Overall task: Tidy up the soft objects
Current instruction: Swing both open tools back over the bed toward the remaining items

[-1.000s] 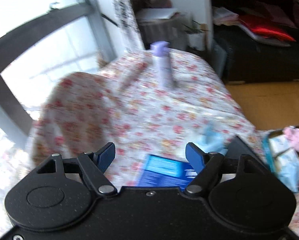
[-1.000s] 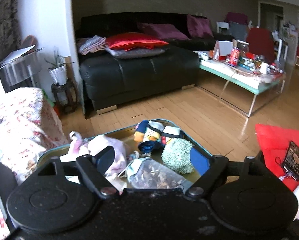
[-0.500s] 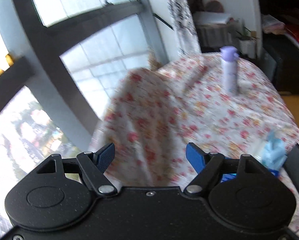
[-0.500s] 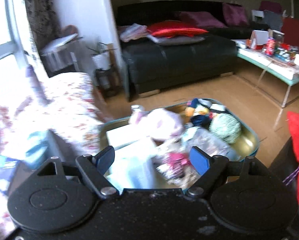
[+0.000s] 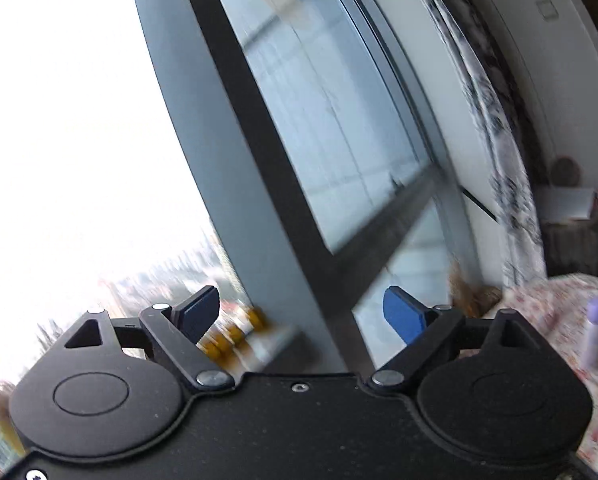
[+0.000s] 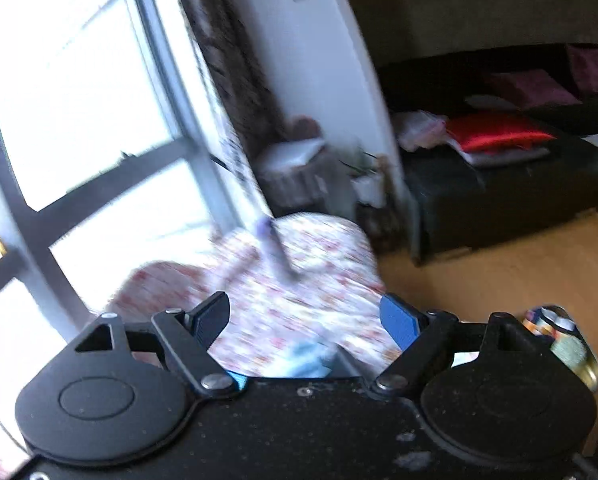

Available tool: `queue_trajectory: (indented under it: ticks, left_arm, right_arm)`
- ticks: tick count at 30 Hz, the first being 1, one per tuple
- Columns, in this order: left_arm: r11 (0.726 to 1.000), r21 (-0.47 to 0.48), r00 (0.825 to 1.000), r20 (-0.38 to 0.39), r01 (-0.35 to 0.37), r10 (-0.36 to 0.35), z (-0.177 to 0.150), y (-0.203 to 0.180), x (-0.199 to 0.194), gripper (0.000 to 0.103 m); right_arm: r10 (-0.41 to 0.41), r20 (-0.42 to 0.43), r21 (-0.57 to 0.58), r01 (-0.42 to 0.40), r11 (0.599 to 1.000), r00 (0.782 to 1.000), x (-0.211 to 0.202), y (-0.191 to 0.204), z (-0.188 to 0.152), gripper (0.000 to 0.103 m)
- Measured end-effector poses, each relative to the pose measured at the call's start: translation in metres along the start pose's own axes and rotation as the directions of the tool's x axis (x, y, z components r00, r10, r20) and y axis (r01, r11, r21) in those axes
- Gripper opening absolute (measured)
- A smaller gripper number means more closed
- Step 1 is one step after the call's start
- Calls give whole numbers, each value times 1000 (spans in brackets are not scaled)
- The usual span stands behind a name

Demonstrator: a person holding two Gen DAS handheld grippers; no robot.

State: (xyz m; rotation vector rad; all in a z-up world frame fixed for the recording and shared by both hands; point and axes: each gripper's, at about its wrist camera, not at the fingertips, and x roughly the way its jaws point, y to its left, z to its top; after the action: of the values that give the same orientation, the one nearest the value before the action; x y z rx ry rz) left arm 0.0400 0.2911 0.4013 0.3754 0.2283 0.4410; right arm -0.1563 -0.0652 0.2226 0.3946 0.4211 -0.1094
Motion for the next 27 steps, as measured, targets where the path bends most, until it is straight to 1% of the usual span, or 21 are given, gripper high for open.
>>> queue_trajectory:
  ticks: [2,4,6,8,10,11,12,13,14,16,17,18,19,20,21,22,23,25,26,27]
  left_arm:
    - [998,27,996,70,-63,61,19,13,-17,87]
    - [994,47,989,113,-102,96,33,22,-29,87]
    - [989,73,982,148,-128,116,48,30,-40,88]
    - [979,93,970,182,-179,160,61,37,-48,88]
    - [961,121,952,216,-247,218,67,40,-49,91]
    - [947,142,940,232,-287,250,69,41,-50,93]
    - [936,159,932,241,-315,272,68,40,-50,95]
    - [926,175,926,244,-334,288,65,38,-49,95]
    - [925,190,930,237,-329,282,60,32,-41,95]
    - [935,220,951,205,-277,233,45,17,-30,95]
    - [943,236,965,178,-234,195,32,5,-22,96]
    - [946,255,974,156,-200,164,20,-10,-15,97]
    - [947,283,985,124,-153,122,3,-30,-4,97]
    - [945,305,991,94,-118,94,-11,-50,6,97]
    - [941,332,997,50,-74,60,-32,-75,20,97]
    - [935,353,999,21,-37,31,-45,-96,28,97]
    - [926,378,1000,-15,8,-3,-66,-121,40,97]
    - [908,407,993,-98,97,-62,-106,-170,59,97]
    - [902,405,985,-137,148,-100,-123,-191,62,97]
    - [897,396,975,-175,195,-135,-127,-206,63,96]
  right_arm:
    - [46,7,28,-46,999,999,-21,12,18,82]
    - [82,0,51,-82,995,997,-38,22,31,83]
    - [157,-13,77,-155,985,988,-57,31,41,83]
    - [244,-42,104,-239,965,969,-70,38,46,84]
    - [337,-94,166,-319,933,937,-72,41,46,85]
    - [376,-132,206,-346,916,917,-68,41,43,85]
    - [392,-157,232,-352,907,906,-63,40,39,85]
    - [389,-174,243,-343,907,905,-57,39,34,85]
    - [352,-187,231,-307,923,917,-48,38,27,85]
    - [244,-192,189,-208,960,950,-32,36,13,85]
    - [164,-190,152,-136,979,968,-19,33,3,85]
    - [95,-186,117,-74,990,978,-10,32,-6,85]
    - [34,-184,84,-19,996,982,-1,30,-15,85]
    - [-33,-187,51,43,998,982,9,26,-27,85]
    - [-77,-192,32,85,996,978,19,20,-35,85]
    - [-116,-198,17,121,992,973,29,15,-44,84]
    - [-153,-199,0,157,988,968,37,10,-55,84]
    - [-223,-189,-34,221,975,956,48,1,-70,84]
    - [-257,-178,-56,251,966,950,55,-4,-78,84]
    - [-279,-169,-73,270,960,945,60,-6,-84,84]
